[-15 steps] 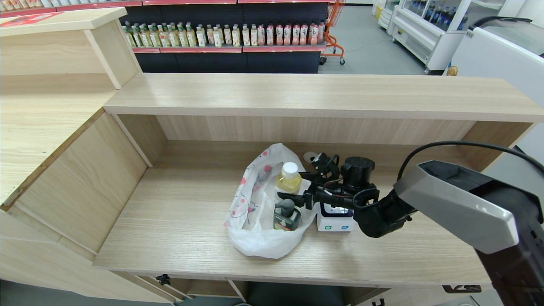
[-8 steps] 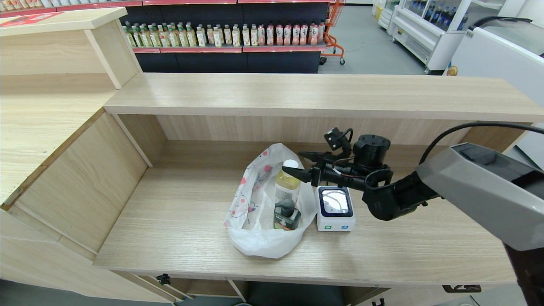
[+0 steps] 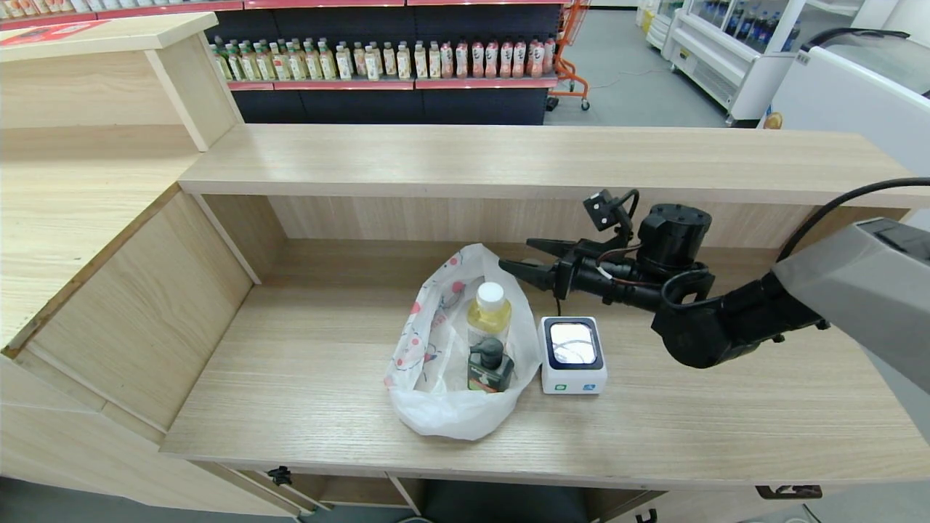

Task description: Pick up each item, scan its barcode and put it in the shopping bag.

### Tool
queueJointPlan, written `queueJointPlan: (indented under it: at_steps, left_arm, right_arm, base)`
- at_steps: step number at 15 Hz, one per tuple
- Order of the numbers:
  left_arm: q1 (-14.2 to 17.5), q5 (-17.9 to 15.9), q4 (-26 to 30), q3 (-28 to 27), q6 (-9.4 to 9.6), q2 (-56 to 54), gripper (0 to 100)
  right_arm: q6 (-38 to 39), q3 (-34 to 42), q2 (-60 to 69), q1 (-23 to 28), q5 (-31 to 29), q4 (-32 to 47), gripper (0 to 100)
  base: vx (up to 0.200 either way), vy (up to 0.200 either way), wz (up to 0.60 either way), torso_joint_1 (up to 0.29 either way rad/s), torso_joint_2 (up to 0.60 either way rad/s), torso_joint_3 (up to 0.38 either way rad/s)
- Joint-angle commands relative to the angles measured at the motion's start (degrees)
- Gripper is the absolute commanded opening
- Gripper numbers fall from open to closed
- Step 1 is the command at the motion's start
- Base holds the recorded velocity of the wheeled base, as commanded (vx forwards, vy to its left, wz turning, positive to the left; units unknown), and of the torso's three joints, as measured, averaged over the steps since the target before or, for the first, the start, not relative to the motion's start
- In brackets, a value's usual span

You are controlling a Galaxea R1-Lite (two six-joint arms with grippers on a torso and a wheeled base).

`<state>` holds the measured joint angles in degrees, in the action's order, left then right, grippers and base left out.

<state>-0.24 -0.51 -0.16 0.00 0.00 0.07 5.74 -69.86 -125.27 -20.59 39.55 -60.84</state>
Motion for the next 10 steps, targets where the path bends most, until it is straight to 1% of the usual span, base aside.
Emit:
queueJointPlan:
  at_steps: [1,3,4,5,6,7,8,9,10]
  left_arm:
    - [0.0,0.1,0.0,0.0,0.0,0.0,100]
    - [0.0,0.0,0.0,0.0,0.0,0.0,100]
    - [0.0,0.0,0.0,0.0,0.0,0.0,100]
    - [0.0,0.0,0.0,0.0,0.0,0.0,100]
    - [0.0,0.0,0.0,0.0,0.0,0.0,100]
    - [0.0,0.0,0.0,0.0,0.0,0.0,100]
    - [0.0,0.1,0.0,0.0,0.0,0.0,100]
    - [0.0,0.0,0.0,0.0,0.0,0.0,100]
    - [0.0,0.0,0.0,0.0,0.0,0.0,100]
  right_arm:
    - [-0.5,3.6,7.6,1.6,-0.3,0.2,100]
    - [-1.5,11.9,17.0,4.9,-0.2,0.3,100]
    - [-1.6,16.7,23.1,7.7,-0.3,2.2,100]
    - [-3.8,22.8,32.4,12.4,-0.4,10.4,100]
    - [-8.6,27.1,39.8,17.2,-1.2,18.8,100]
    - [-11.2,30.2,45.1,20.1,-3.6,24.3,100]
    - [-11.5,33.9,51.4,22.6,-7.8,29.1,100]
    - [-11.3,38.5,58.4,25.2,-12.0,32.4,100]
    - [-11.3,38.5,58.4,25.2,-12.0,32.4,100]
  base:
    - [0.0,0.0,0.0,0.0,0.0,0.0]
    - [0.0,0.0,0.0,0.0,0.0,0.0]
    - [0.0,0.0,0.0,0.0,0.0,0.0]
    - [0.0,0.0,0.0,0.0,0.0,0.0]
    - [0.0,0.0,0.0,0.0,0.0,0.0]
    - [0.0,0.0,0.0,0.0,0.0,0.0]
    - [0.0,0.0,0.0,0.0,0.0,0.0]
    - [0.0,0.0,0.0,0.0,0.0,0.0]
    - [0.0,0.0,0.0,0.0,0.0,0.0]
